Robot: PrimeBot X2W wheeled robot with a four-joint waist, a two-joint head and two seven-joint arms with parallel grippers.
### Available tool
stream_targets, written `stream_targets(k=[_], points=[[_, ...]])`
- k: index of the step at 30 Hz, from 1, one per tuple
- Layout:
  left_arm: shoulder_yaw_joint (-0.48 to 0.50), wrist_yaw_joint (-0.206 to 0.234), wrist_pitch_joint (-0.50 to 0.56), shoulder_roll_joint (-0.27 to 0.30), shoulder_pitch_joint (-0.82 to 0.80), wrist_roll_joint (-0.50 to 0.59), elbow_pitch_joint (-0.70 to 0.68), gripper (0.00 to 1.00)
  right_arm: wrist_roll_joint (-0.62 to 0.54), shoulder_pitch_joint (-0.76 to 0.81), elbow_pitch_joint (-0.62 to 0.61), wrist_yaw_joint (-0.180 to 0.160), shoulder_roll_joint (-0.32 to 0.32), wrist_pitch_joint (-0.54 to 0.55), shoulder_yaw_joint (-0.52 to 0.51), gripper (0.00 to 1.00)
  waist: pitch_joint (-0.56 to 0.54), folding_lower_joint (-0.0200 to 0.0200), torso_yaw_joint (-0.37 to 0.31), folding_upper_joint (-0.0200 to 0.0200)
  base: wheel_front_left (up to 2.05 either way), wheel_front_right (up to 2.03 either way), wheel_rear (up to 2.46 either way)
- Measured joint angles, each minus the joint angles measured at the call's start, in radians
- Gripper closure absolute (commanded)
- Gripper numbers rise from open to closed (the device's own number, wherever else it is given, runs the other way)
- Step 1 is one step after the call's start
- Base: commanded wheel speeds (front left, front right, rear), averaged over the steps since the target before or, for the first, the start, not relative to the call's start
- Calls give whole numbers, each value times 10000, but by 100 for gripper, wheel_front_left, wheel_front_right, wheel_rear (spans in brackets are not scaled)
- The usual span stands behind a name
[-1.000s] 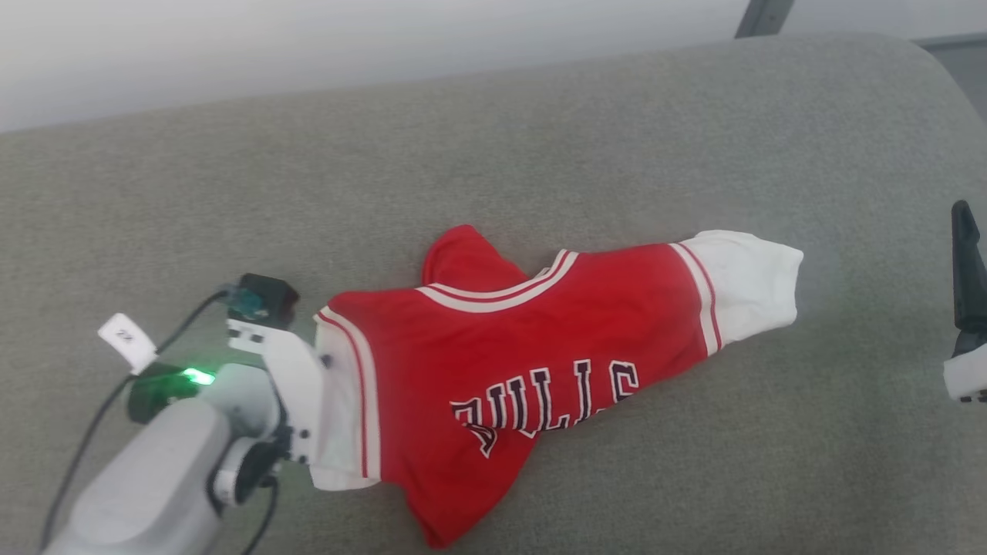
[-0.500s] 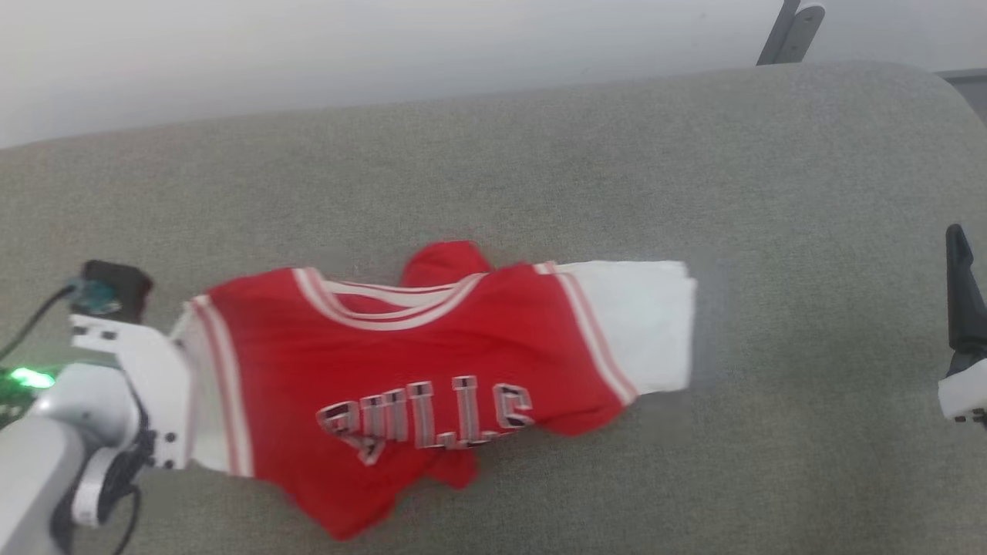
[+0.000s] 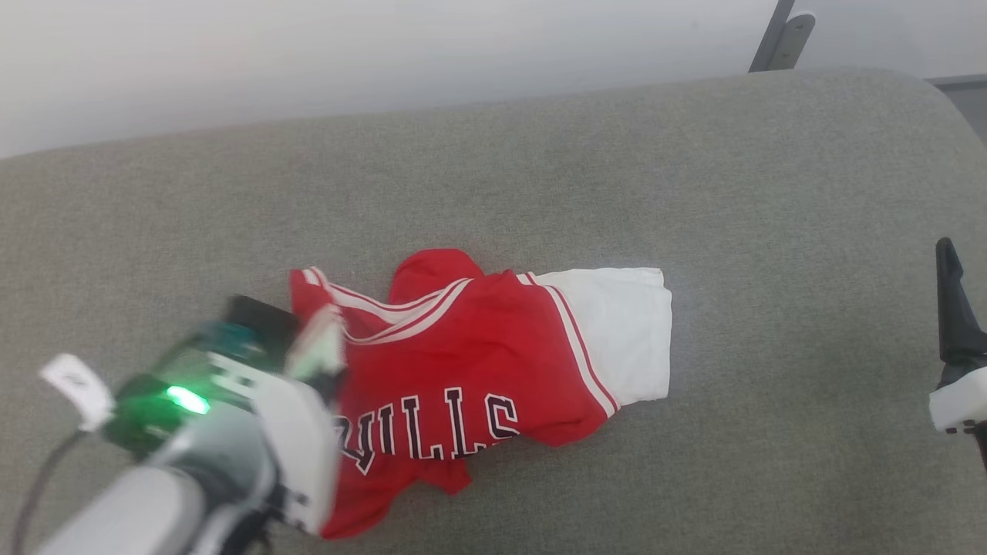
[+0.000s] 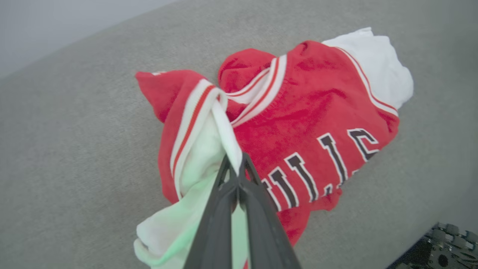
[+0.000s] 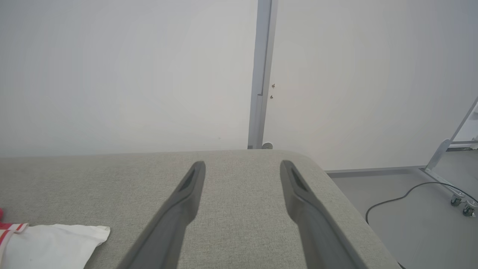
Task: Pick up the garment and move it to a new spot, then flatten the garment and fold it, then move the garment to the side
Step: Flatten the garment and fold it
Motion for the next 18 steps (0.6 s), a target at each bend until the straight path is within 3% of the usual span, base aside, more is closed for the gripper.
stream_targets(k=[3, 8, 10, 11, 12, 13, 18], points=[[-708, -123, 291, -474, -83, 211, -138, 100, -33, 18, -33, 0, 71, 52, -17, 0, 30, 0, -2, 0, 0, 0, 0], [-1402, -334, 424, -1014, -291, 562, 351, 83, -31, 14, -56, 0, 121, 63, -4, 0, 119, 0, -10, 0, 0, 0, 0], [-1678, -508, 349, -1279, -354, 644, 757, 57, -25, -12, -50, 0, 121, 61, 21, 0, 172, 0, -20, 0, 0, 0, 0], [-1778, -589, 288, -1415, -415, 677, 982, 40, 2, -43, -27, 0, 117, 50, 35, 0, 198, 0, -26, 0, 0, 0, 0], [-1873, -690, 242, -1515, -470, 713, 1198, 15, 21, -86, -6, 0, 111, 40, 59, 0, 222, 0, -34, 0, 0, 0, 0], [-1937, -802, 159, -1570, -496, 725, 1409, 0, 35, -129, 13, 0, 107, 15, 75, 0, 244, 0, -41, 0, 0, 0, 0], [-1843, -1095, -222, -1707, -686, 619, 2138, 0, 59, -209, 117, 0, 75, -56, 104, 0, 307, 0, -47, 0, 0, 0, 0]])
